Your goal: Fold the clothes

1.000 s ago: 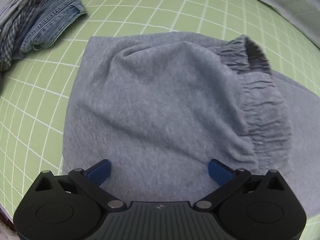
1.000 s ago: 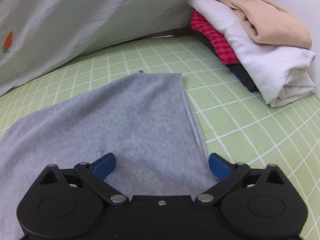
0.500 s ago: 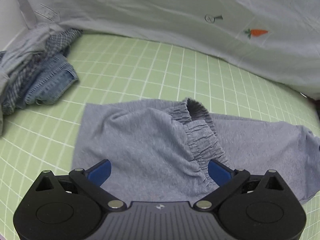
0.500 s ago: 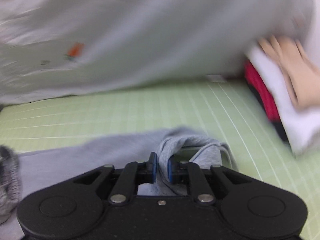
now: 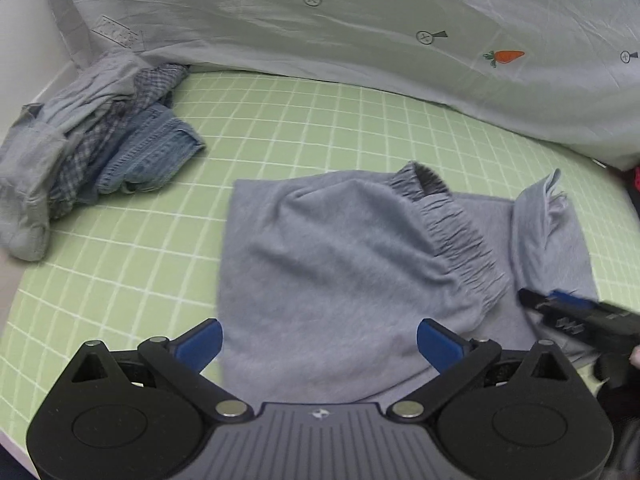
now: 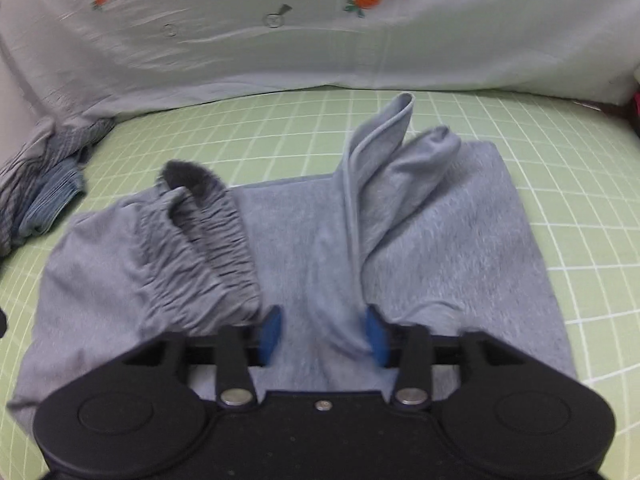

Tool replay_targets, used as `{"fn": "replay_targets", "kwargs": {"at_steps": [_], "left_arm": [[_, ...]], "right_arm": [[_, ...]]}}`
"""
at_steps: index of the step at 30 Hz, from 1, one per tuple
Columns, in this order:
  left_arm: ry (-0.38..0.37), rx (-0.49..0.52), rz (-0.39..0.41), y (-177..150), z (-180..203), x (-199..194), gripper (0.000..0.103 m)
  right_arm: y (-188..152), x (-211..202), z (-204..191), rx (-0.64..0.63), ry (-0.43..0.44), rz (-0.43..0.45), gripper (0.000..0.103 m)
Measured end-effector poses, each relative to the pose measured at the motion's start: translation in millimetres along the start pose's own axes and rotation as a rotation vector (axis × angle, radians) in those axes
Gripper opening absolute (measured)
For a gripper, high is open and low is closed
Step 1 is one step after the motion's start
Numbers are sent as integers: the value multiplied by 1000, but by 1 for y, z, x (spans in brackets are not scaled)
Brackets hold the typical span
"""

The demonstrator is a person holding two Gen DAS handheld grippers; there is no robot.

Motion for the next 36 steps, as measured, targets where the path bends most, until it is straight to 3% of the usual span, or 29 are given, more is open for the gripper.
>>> {"fn": "replay_targets", "kwargs": {"at_steps": [6,11,16,17,18,19,20,23,25,27,28,29,34,36], "left_arm": [[25,-47,-9,6,-25,6,102],[39,-38,4,23,-29,18,102],[52,-42,6,45,-31,36,102],[55,-44,4,48,-31,38,102],[58,-46,3,51,-31,41,102],[61,-47,2,54,-32,43,102],[64,-49,0,57,-32,46,102],[69,-53,-8,62,-32,52,102],[63,-54,-24,59,-31,54,102],[64,-51,-22,56,-32,51,102],[64,-49,-21,54,-33,50,102],[65,-47,-20,53,-33,49,102],[64,-62,-18,48,-39,41,102],[55,-58,-16,44,-37,36,102]], "right_arm": [[15,-10,22,131,-42,98,64],[33,4,24,131,-34,96,76],[55,42,26,137,-57,58,78],[59,50,30,152,-61,46,72],[63,57,33,168,-51,40,61],[68,60,34,181,-28,34,17],[72,62,33,182,-4,32,8],[84,59,4,45,79,52,8],[85,58,-16,-36,130,41,10],[82,51,-20,-3,174,41,31],[80,46,-20,27,190,51,53],[78,39,-18,51,196,62,62],[49,5,9,65,44,103,63],[33,1,28,139,7,95,63]]}}
Point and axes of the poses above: each gripper's, at about its wrist camera, not at the fingertips, and x roughly the way its jaws point, z to its right, y to its top, the point moved 4 cm from there along x, roughly the way its jaws point, and after that the axes turned 5 degrees about y, right-handed, at the moved point
